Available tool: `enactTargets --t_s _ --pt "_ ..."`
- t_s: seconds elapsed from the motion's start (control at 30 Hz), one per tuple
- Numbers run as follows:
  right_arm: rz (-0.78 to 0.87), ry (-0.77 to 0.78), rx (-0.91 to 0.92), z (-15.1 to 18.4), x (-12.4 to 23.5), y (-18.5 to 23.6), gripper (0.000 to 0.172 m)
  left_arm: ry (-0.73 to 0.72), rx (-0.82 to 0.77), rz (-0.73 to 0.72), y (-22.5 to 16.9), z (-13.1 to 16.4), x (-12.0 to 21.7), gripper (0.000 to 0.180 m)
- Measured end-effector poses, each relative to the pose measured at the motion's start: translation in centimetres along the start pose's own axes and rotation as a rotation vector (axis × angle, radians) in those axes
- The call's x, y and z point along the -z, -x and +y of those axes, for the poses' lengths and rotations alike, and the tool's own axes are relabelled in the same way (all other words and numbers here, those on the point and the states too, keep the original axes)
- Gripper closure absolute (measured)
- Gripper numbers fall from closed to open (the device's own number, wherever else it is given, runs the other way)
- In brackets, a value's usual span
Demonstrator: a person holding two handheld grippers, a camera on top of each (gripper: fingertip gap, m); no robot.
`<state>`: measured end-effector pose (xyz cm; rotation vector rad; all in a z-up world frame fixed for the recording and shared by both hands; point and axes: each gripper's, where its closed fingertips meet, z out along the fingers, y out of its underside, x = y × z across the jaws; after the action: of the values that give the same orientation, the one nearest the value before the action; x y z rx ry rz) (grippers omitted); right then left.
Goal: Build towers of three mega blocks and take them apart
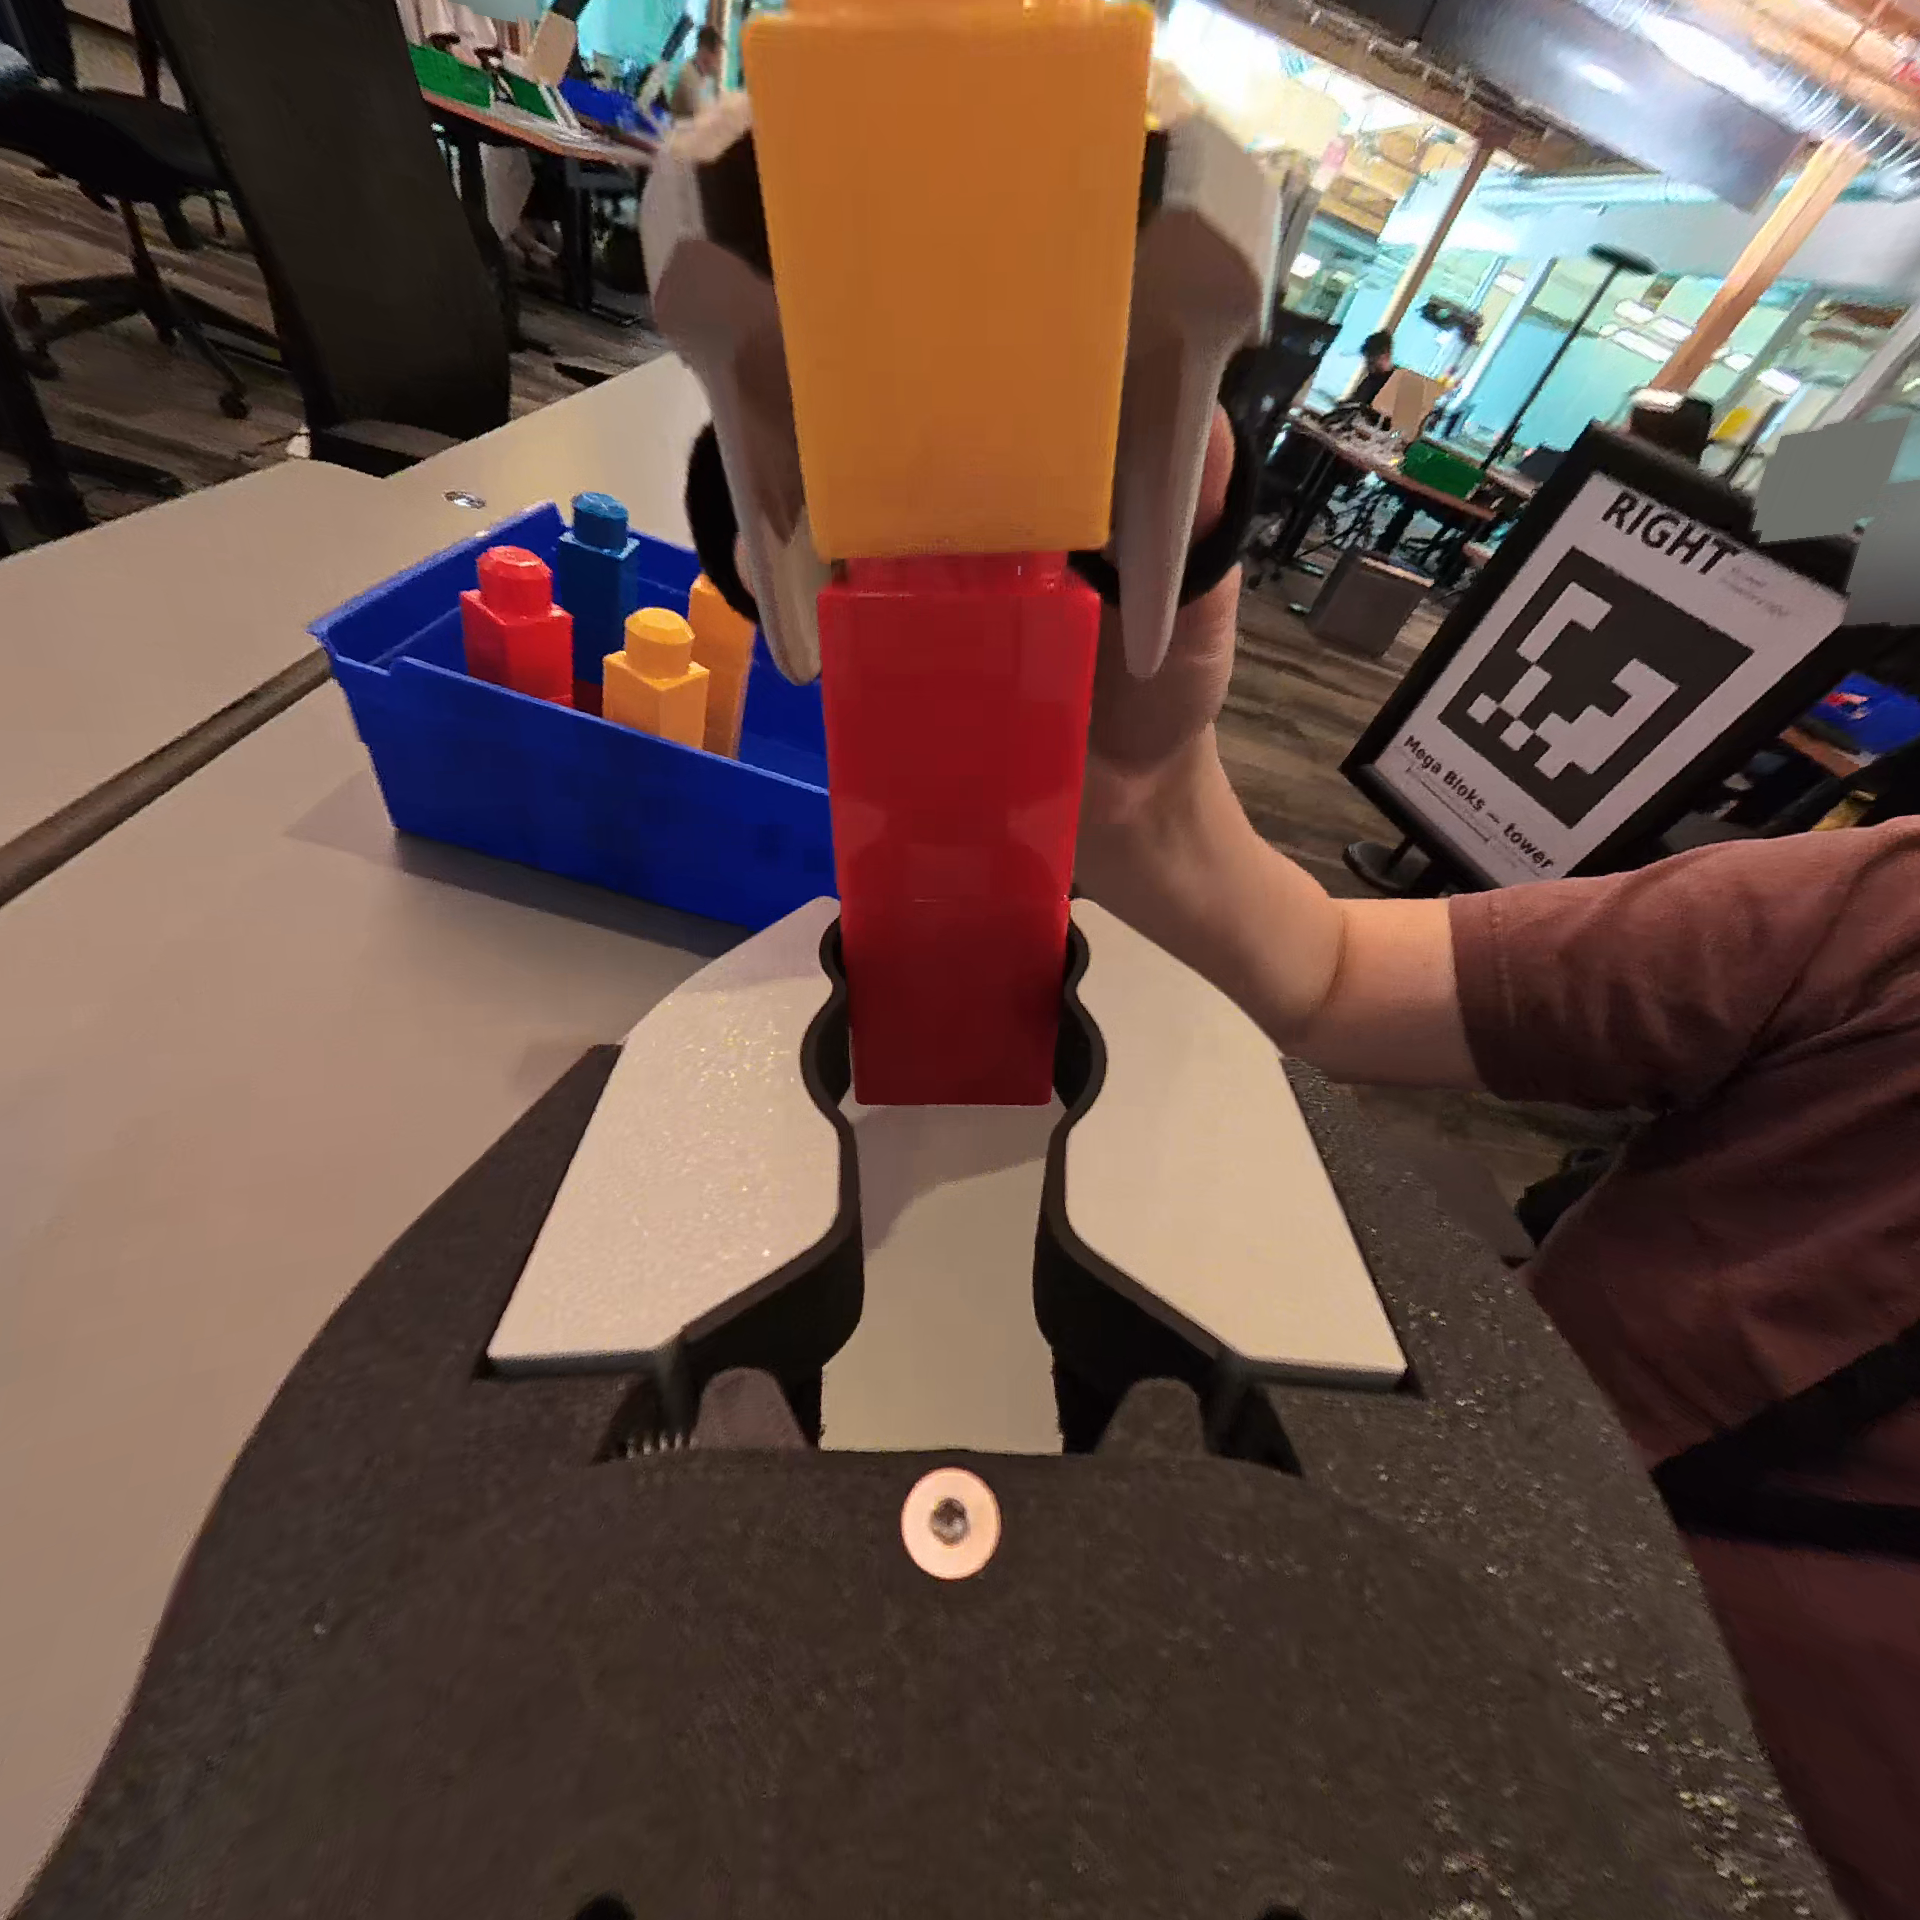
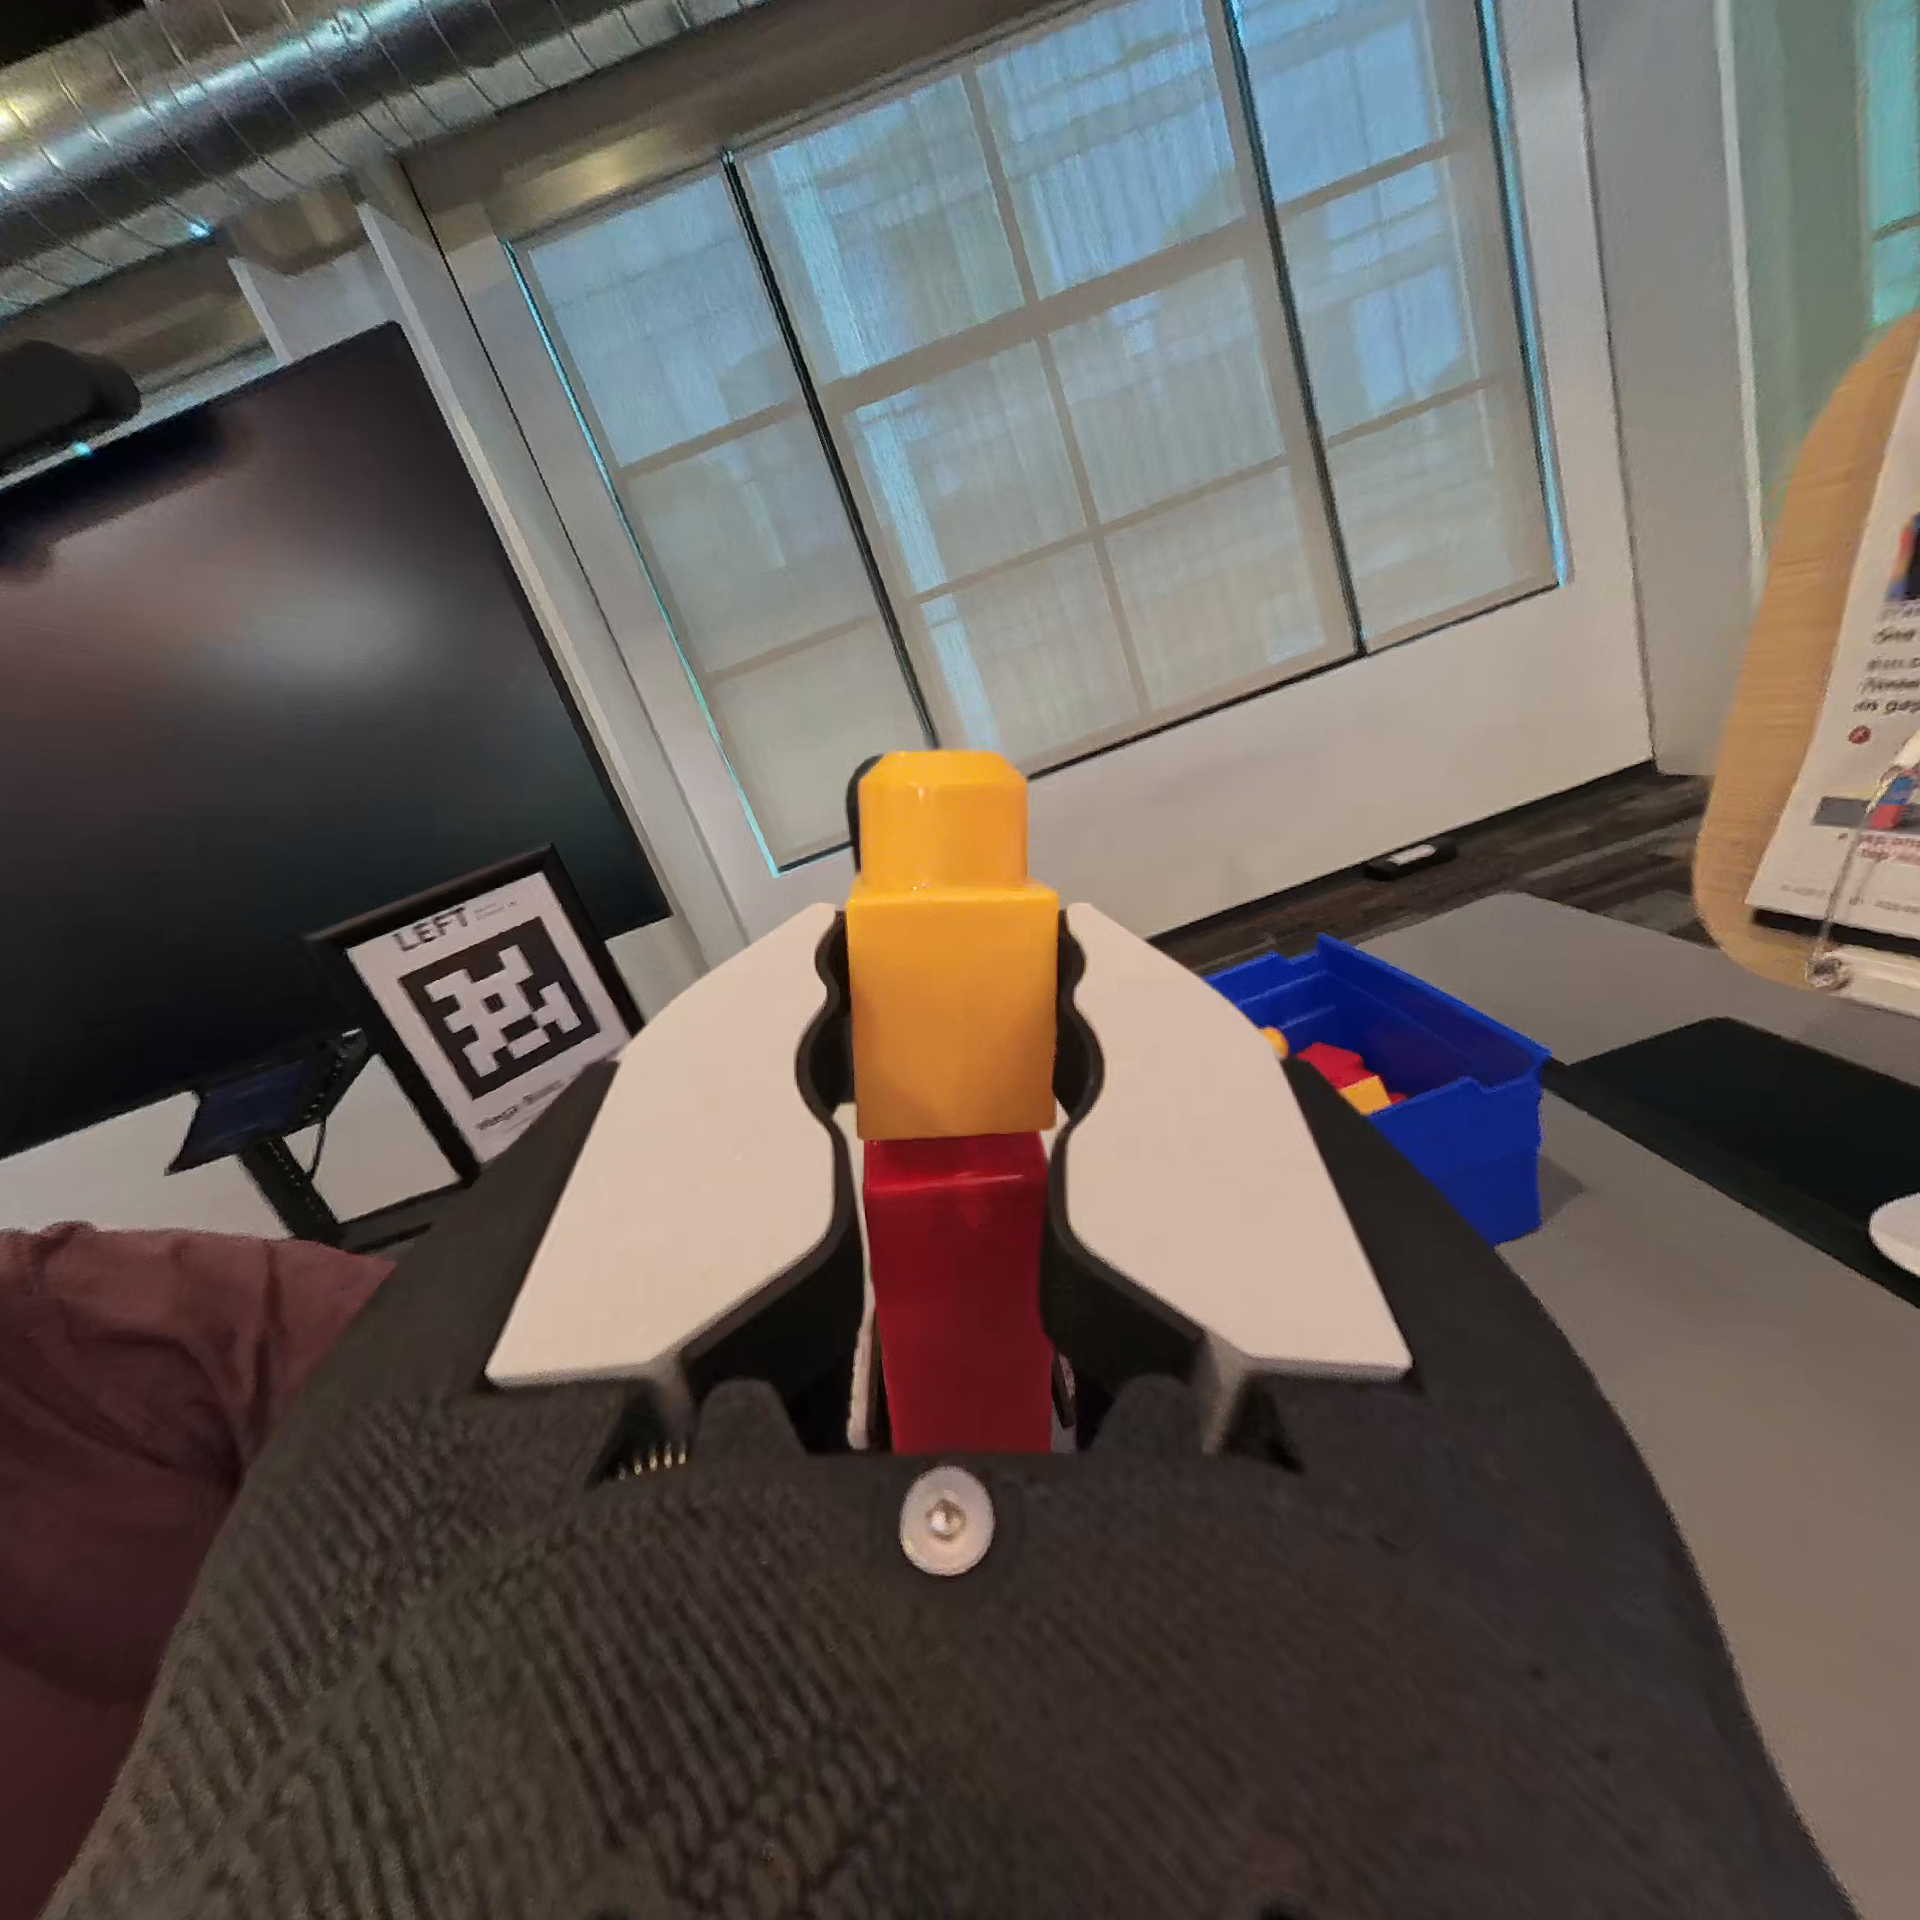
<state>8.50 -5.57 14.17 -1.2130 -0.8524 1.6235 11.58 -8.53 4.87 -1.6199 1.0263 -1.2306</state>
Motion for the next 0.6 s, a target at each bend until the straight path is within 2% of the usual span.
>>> enactTargets --t_s 0.33,0.43,0.6 --pt "0.0 -0.164 0.0 -0.59 -0.11 0.02 0.135 -0.029 -0.032 -0.035 0.39 -0.41 0.4 0.145" --pt "-0.025 -0.179 -0.027 -0.38 -0.22 0.03 0.134 -0.02 -0.039 -0.038 0.5 -0.25 0.43 0.145" --pt "-0.03 -0.101 0.054 0.2 -0.43 0.54 0.135 -0.044 -0.007 0.04 -0.17 -0.39 0.62 0.145"
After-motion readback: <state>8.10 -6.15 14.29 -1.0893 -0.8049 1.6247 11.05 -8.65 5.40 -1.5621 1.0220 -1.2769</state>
